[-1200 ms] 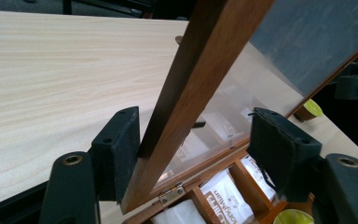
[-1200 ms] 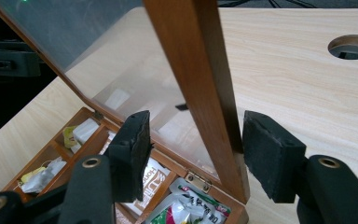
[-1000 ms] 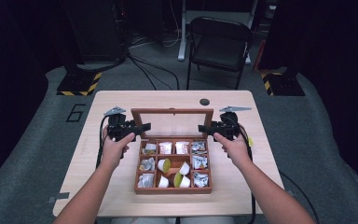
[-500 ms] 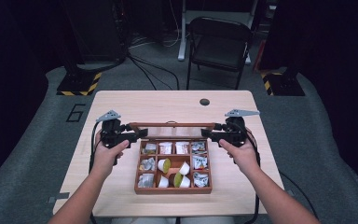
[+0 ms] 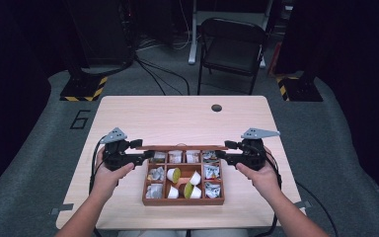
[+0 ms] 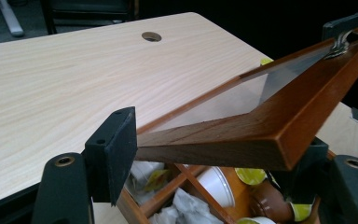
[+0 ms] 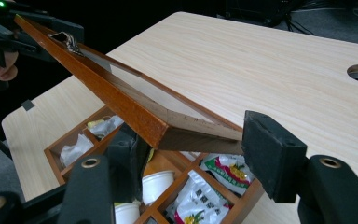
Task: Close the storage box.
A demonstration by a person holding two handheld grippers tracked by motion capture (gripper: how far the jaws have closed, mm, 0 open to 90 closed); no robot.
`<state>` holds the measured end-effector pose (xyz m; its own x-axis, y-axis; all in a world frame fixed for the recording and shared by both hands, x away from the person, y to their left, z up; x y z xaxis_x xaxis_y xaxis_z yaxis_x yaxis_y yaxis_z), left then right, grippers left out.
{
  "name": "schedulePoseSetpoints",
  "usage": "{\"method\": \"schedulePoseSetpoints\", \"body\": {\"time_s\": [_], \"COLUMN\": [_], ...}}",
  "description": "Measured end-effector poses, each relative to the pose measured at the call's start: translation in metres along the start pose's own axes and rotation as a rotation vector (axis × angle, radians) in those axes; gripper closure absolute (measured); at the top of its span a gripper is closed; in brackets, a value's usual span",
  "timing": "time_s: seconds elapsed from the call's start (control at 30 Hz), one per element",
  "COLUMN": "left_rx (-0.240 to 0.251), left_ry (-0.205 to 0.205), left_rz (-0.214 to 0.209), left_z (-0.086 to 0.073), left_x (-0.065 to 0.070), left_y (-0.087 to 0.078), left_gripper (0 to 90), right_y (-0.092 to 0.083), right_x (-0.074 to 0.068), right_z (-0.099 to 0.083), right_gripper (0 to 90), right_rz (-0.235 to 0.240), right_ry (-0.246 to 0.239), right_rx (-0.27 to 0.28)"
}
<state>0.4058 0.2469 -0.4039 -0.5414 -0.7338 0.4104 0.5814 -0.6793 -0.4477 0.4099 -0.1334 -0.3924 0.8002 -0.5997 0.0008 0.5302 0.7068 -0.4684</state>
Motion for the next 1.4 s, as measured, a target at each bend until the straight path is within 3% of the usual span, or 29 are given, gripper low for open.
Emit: {"method": "schedulePoseSetpoints", "body": {"time_s": [0.4, 0.63, 0.83, 1.0, 1.4], "left_rx": [0.000, -0.010, -0.006, -0.015, -0.035], "left_ry": [0.011, 0.041, 0.022, 0.036, 0.007], "left_rz": [-0.009, 0.020, 0.012, 0.019, 0.017], "left_z": [-0.022, -0.034, -0.046, -0.056, -0.076], "left_x": [0.010, 0.016, 0.016, 0.016, 0.014], "left_y": [-0.015, -0.015, -0.017, -0.017, -0.016], "left_gripper": [30.7, 30.7, 31.0, 30.7, 30.9], "right_y": [-0.011, -0.012, -0.014, -0.014, -0.011], "right_x": [-0.017, -0.027, -0.033, -0.038, -0.046], "right_z": [-0.018, -0.033, -0.042, -0.051, -0.070], "right_gripper": [41.9, 43.2, 43.4, 43.4, 43.4], "right_rz": [-0.010, -0.015, -0.020, -0.031, -0.022], "right_ry": [-0.010, 0.008, -0.001, -0.028, -0.017], "right_rx": [0.011, 0.019, 0.015, 0.008, 0.001]}}
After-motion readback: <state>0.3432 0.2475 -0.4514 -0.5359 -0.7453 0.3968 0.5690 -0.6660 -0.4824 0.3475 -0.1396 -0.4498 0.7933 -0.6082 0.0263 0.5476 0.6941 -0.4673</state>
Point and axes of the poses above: each handheld gripper's, and its own axes: y roughly forward along the jaws, z roughly out of its top, x roughly to its right, the point moved 2 cm from there along y, roughly forward along the jaws, and after that the axes turned 14 degrees about -y, right-handed, at the moved point
